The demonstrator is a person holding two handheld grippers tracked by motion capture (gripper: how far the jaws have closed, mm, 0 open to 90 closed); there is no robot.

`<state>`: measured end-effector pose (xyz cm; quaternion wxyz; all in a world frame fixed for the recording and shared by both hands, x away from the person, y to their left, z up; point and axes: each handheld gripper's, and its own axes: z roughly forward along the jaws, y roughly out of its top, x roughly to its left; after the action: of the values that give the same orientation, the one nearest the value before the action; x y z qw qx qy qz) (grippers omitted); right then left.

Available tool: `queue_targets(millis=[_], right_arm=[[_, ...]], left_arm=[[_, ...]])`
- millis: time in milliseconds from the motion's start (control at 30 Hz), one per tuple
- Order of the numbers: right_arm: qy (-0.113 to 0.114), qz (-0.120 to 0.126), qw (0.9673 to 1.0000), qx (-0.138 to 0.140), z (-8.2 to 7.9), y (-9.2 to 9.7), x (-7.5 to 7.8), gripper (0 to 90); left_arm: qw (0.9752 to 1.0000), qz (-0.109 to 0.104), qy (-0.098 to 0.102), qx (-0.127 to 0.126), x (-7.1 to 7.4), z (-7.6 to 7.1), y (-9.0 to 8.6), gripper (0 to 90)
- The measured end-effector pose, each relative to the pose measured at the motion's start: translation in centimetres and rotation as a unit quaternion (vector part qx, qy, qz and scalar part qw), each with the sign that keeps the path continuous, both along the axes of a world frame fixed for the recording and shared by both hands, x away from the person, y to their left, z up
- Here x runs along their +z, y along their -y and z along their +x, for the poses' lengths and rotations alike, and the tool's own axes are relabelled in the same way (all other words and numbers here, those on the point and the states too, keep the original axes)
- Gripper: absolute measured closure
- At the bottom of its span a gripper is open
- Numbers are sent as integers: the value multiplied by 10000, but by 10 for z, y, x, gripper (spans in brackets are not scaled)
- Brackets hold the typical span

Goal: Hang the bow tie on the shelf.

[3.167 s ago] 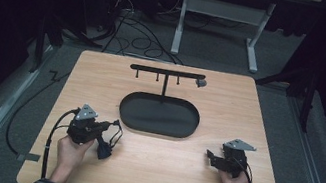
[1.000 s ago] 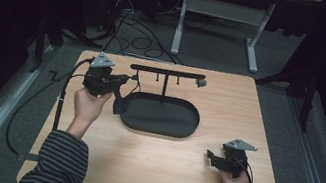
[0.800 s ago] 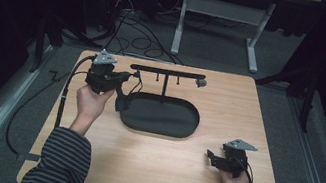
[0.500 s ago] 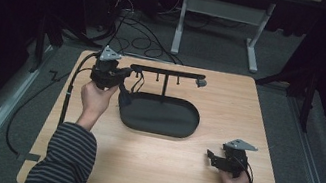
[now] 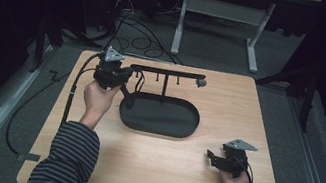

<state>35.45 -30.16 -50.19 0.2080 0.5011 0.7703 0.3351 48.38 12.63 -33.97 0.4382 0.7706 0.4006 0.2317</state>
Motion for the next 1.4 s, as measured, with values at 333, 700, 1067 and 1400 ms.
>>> queue_targets(millis=[333,700,1067,1400], right_arm=[[0,-2,10000,2,0,0,0,297],[-10,-5,10000,-16,0,-1,0,297],[-9,-25,10000,-18,0,-1,0,297],[-2,-41,10000,-11,0,-1,0,297]], left_arm=[[10000,-51,-25,-12,-2,-3,-4,817],[9999,-108,-65,-38,1,-13,-17,739],[9998,-104,-96,-118,3,-28,-29,686],[9998,-46,-146,-91,3,-40,-40,626]])
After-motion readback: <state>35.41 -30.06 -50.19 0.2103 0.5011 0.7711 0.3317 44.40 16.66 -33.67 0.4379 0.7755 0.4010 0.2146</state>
